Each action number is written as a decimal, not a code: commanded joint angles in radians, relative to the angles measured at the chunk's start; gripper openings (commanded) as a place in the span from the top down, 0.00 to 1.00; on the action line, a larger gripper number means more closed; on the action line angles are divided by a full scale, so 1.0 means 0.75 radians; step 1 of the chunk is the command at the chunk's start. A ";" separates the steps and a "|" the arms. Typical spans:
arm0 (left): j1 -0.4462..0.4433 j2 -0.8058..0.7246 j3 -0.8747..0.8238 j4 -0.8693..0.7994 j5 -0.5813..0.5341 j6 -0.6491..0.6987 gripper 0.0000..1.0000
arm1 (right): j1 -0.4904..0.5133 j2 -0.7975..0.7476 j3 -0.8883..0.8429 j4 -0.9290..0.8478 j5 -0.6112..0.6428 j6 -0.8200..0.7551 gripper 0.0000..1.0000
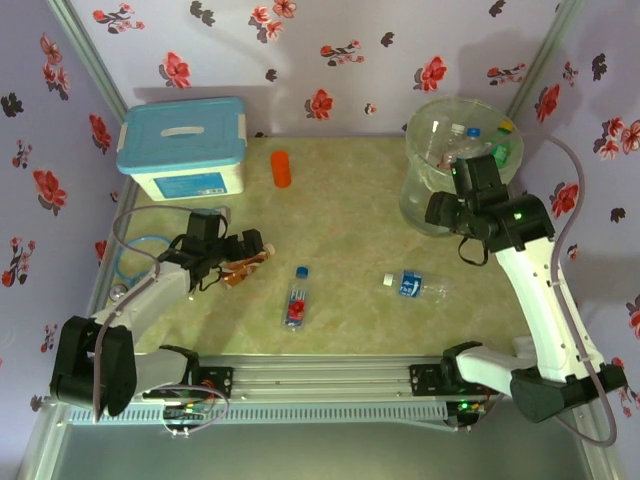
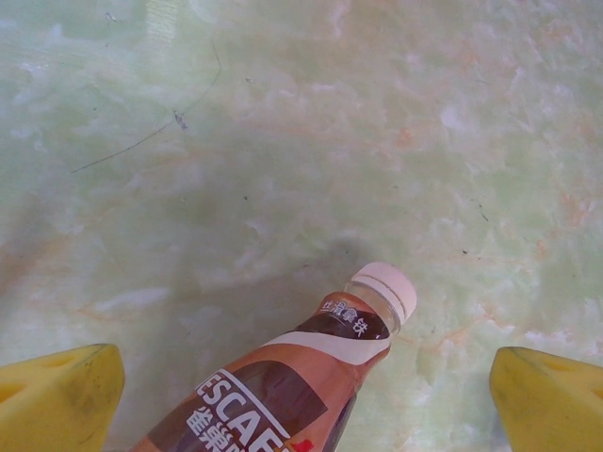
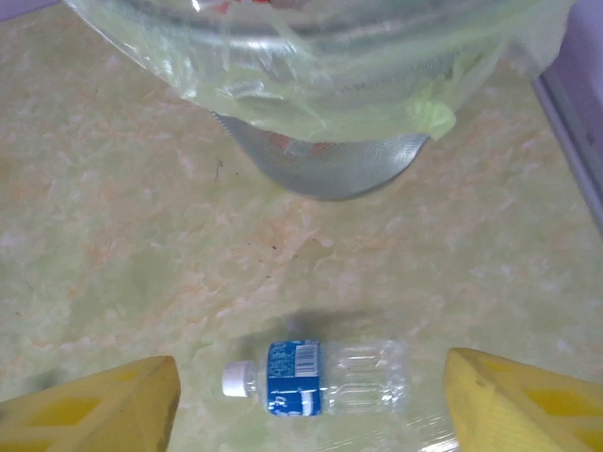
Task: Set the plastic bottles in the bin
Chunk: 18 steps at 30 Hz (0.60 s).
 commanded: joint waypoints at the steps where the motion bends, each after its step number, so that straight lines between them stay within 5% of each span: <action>1: 0.011 0.001 0.017 0.011 0.024 -0.005 0.00 | 0.003 -0.076 -0.127 0.093 -0.034 0.162 0.11; 3: 0.012 0.000 0.003 0.030 0.025 -0.015 0.00 | -0.011 -0.125 -0.244 0.162 -0.076 0.270 0.01; 10: 0.012 0.027 -0.032 0.062 0.025 -0.043 0.00 | -0.113 -0.308 -0.763 0.506 -0.353 0.737 0.01; 18: 0.011 0.034 -0.053 0.086 0.024 -0.060 0.00 | -0.117 -0.528 -1.129 0.540 -0.379 1.205 0.02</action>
